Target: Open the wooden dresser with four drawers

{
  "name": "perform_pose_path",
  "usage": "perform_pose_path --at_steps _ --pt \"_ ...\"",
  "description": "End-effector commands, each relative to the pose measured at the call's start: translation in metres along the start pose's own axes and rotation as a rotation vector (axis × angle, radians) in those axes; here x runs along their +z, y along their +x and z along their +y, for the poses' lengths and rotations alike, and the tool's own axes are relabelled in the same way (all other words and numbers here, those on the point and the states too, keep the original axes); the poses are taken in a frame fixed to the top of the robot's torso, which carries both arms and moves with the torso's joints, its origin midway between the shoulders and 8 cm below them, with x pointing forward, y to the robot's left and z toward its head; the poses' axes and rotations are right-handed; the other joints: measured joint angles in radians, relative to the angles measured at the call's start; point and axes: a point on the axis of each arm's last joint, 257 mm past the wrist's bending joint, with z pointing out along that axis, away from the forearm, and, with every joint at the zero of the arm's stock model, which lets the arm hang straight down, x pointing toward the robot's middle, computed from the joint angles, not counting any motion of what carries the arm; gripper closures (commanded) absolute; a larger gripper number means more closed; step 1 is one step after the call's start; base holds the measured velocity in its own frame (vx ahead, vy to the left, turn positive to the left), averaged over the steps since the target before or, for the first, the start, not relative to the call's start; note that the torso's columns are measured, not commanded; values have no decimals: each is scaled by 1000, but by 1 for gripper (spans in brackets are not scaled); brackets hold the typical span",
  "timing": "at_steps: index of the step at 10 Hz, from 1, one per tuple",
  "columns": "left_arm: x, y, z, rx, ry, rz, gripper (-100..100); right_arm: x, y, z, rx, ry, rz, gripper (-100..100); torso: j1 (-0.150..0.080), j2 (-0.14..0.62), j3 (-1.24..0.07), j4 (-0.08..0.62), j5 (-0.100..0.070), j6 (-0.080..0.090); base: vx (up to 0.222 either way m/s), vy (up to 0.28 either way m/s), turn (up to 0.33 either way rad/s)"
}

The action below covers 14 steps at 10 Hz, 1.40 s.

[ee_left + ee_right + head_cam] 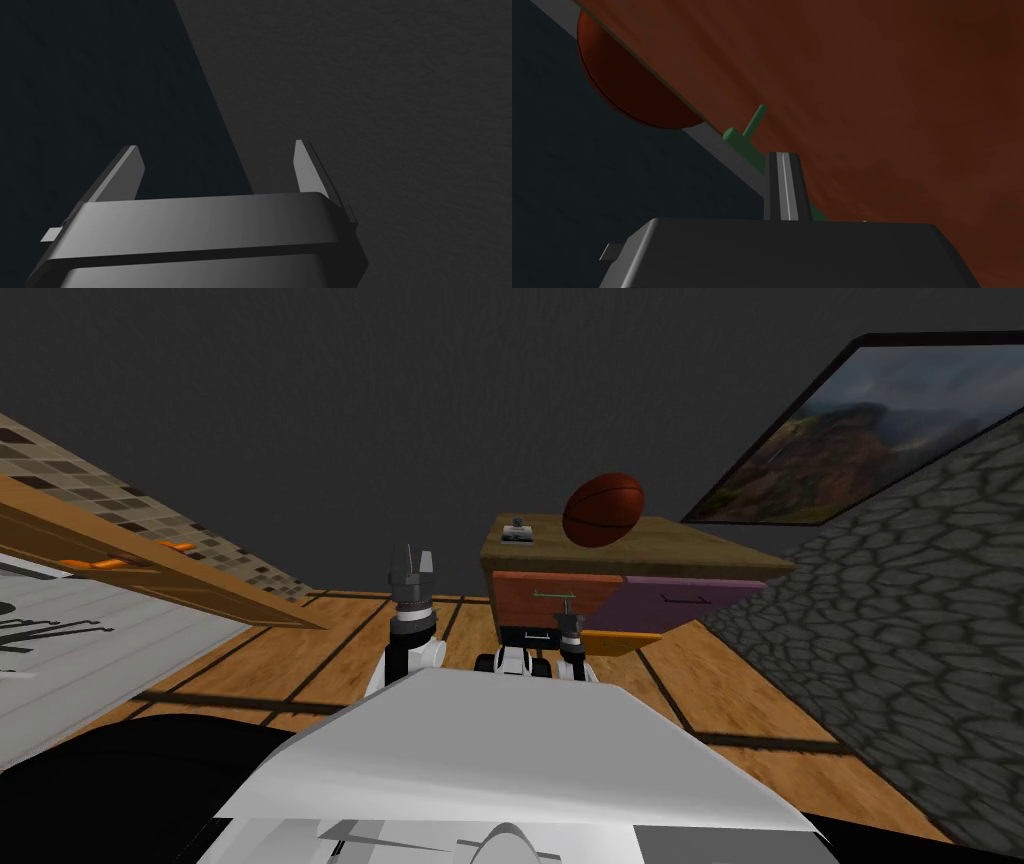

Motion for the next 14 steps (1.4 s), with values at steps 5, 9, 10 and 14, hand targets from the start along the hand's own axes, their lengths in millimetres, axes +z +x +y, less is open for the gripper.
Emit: perform_pose_path --at_steps 5,9,10,14 --pt "0 0 0 0 0 0 0 -21 20 -24 -76 59 97 100 0 -1 0 0 0 1 -38 -36 215" --pt "0 0 0 0 0 0 0 -17 42 -41 -167 -12 52 -100 1 0 0 0 0 1 -5 32 -16" --pt "0 0 0 0 0 0 0 -15 46 -44 -181 -25 49 -100 1 1 0 0 0 1 -4 61 -27" --pt "0 0 0 0 0 0 0 -2 60 -50 -219 -66 64 -100 0 0 0 0 0 1 -11 103 -37"
